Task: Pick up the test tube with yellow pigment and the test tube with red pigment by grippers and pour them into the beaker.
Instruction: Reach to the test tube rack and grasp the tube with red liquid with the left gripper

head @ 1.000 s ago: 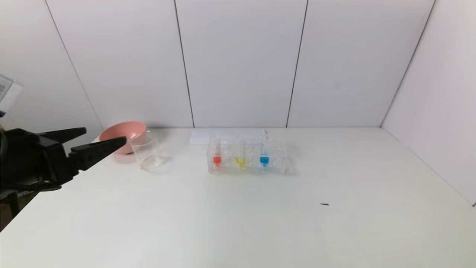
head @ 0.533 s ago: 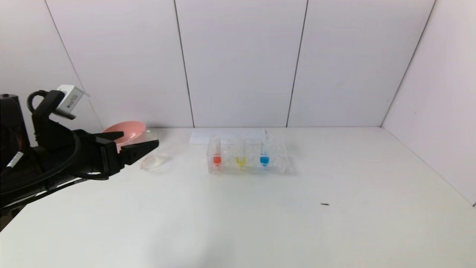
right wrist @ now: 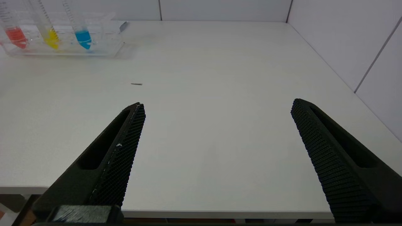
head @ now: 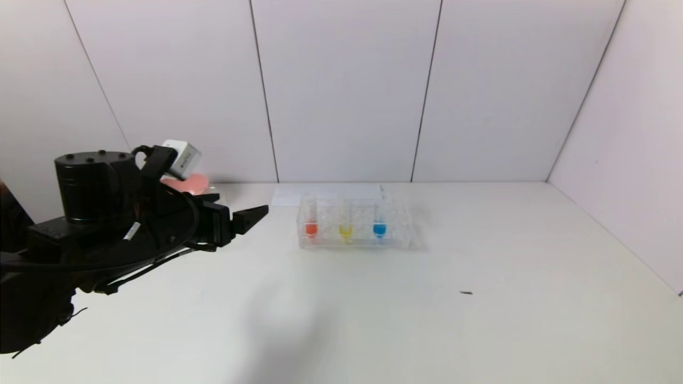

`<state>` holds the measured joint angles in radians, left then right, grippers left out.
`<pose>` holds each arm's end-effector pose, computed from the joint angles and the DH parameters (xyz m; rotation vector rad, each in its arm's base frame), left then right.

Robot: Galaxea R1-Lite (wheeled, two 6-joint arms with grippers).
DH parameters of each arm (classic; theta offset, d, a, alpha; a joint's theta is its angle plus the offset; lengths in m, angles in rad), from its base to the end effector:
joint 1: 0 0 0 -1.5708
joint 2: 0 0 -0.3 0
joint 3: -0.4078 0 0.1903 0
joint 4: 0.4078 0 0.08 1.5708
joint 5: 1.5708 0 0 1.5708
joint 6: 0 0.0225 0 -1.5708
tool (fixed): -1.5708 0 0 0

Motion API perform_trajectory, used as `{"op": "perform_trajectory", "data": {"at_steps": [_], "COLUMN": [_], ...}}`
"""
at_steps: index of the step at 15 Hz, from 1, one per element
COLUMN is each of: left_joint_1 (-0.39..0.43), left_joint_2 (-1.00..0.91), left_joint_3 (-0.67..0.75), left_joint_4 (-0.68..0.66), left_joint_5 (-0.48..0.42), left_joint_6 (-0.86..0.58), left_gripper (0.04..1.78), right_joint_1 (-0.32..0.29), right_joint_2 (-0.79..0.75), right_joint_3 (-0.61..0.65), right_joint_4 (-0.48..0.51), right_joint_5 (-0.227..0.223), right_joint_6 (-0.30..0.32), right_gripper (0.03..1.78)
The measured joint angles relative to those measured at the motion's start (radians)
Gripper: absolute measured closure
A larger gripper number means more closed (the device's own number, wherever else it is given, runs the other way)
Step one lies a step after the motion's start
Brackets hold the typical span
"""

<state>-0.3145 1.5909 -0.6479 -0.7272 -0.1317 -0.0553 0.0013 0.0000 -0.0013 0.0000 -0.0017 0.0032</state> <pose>0.2555 -0.0862 0.1810 -0.0343 0.2289 -0.4383 -0.0229 -0.0001 0.0758 0.0032 -0.0013 -0.0004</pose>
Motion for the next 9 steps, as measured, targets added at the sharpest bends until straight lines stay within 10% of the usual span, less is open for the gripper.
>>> {"op": "perform_trajectory", "data": {"at_steps": [9], "left_joint_1": [-0.101], "left_joint_2": [0.197], "left_joint_3": [-0.042], "left_joint_4": [-0.139], "left_joint_5": [0.126], "left_joint_6": [-0.008], "left_gripper": [0.06], "right_joint_1": [0.0], "right_joint_2": [0.0], "right_joint_3": [0.0], "right_joint_4": [0.0], "right_joint_5": [0.0], "right_joint_6": [0.0], "right_gripper": [0.11]}}
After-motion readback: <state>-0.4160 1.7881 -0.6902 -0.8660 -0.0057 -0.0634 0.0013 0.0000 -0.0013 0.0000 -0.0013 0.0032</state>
